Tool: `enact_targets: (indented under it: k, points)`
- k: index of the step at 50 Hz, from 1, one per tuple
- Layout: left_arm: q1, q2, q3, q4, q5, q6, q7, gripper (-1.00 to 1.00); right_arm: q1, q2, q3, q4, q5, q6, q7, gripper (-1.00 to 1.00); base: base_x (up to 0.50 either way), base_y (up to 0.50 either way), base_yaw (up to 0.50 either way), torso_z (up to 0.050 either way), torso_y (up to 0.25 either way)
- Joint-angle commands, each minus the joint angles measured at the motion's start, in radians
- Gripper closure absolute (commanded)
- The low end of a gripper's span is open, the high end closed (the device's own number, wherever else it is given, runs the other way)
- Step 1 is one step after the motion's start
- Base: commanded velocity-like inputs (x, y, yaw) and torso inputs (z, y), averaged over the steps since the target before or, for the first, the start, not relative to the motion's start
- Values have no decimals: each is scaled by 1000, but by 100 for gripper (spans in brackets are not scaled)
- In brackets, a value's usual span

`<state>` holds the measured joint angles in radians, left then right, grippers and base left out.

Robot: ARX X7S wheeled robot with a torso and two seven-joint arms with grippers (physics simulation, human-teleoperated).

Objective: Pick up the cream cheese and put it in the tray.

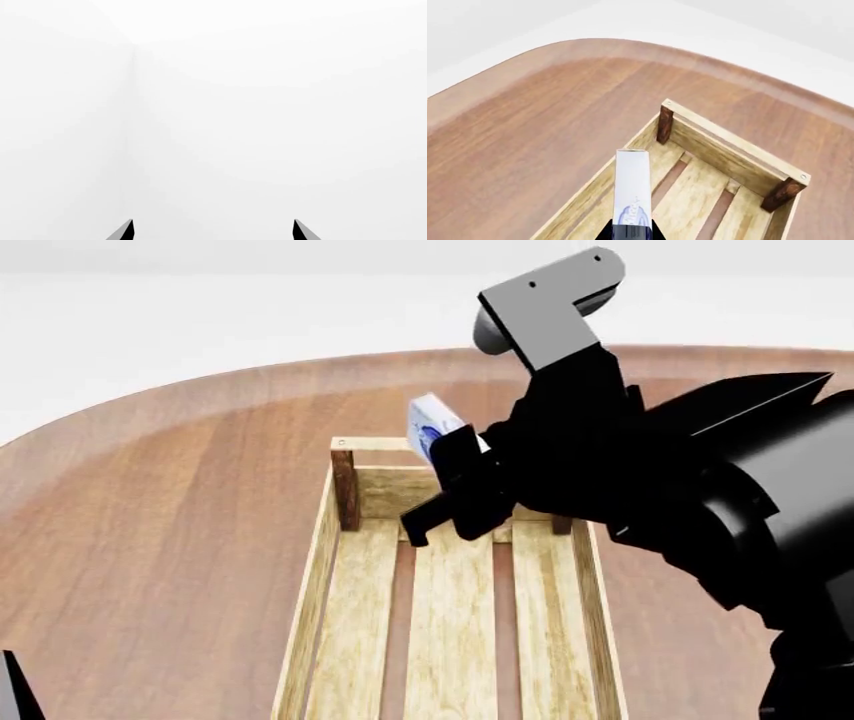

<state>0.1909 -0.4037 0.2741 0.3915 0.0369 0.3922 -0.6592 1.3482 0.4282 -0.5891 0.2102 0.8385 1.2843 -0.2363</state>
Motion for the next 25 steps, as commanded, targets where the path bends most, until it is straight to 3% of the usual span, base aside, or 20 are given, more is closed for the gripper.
enact_targets:
  k: [1, 25]
  points:
    - [-1, -1, 2, 2, 10, -7, -4, -100, -11, 11, -12, -40, 3, 6, 4, 100, 0, 0, 0, 0, 0]
    - [-3, -2, 7, 2, 16, -14, -11, -100, -17, 22, -20, -64, 16, 5, 9, 100, 0, 0, 0, 0, 1]
